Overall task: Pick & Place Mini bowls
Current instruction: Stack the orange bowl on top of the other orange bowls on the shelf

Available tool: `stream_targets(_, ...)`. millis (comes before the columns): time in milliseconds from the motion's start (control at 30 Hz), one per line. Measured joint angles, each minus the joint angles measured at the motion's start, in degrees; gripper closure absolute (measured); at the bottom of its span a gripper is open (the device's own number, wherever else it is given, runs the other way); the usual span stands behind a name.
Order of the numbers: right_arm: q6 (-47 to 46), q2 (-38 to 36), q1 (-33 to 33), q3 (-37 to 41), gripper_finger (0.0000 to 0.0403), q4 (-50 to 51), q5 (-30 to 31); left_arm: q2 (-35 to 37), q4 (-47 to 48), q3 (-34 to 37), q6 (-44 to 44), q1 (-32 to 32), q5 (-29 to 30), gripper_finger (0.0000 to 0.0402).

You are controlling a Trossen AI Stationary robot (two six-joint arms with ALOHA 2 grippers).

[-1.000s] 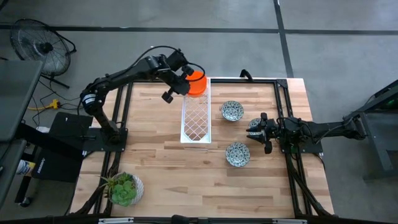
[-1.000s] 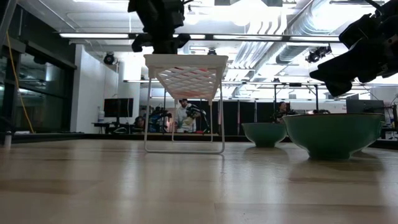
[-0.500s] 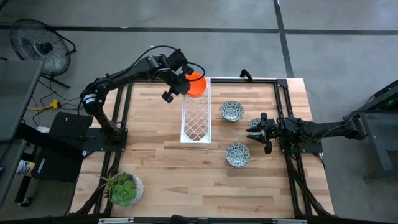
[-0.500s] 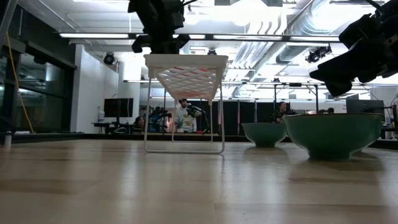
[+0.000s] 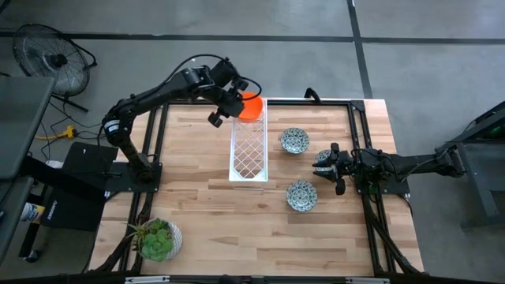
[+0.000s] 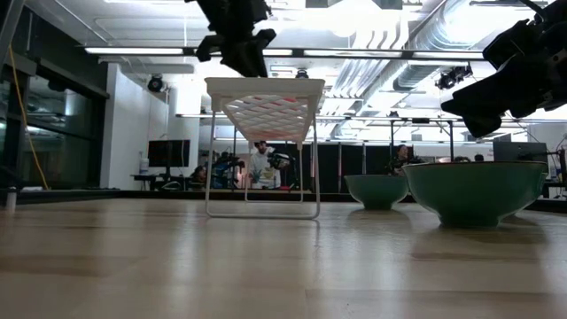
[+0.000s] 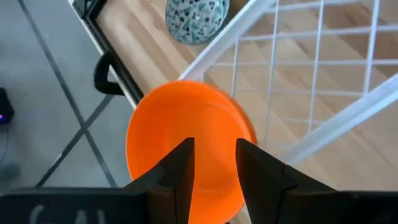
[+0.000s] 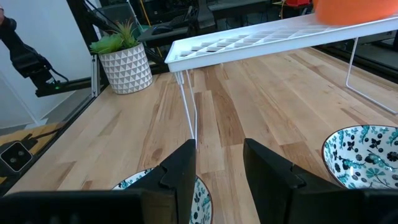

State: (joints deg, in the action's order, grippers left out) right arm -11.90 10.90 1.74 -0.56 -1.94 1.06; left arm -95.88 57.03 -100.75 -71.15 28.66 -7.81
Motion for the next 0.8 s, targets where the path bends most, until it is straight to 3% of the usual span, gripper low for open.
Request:
stream_targets(200, -0.02, 0.01, 0.00, -0.01, 0.0281, 0.00, 0.00, 0.01, -1.24, 0.14, 5.10, -0.60, 2.42, 0.0299)
stream_targets(433, -0.02, 0.00, 0.02, 0.00, 0.0281, 0.00, 0.00, 0.03, -9.09, 4.08, 7.94, -1.56, 4.92, 0.0393)
stream_targets(600, -0.01, 0.00, 0.02, 0.00, 0.0281, 0.00, -0.01, 1.16, -13.35, 7.90, 10.03, -2.51, 10.03, 0.0399)
stream_targets(800, -0.01, 0.02, 0.00, -0.01, 0.0281, -0.01, -0.01, 6.90, -30.69, 18.78, 13.61, -3.96, 13.93, 0.0401)
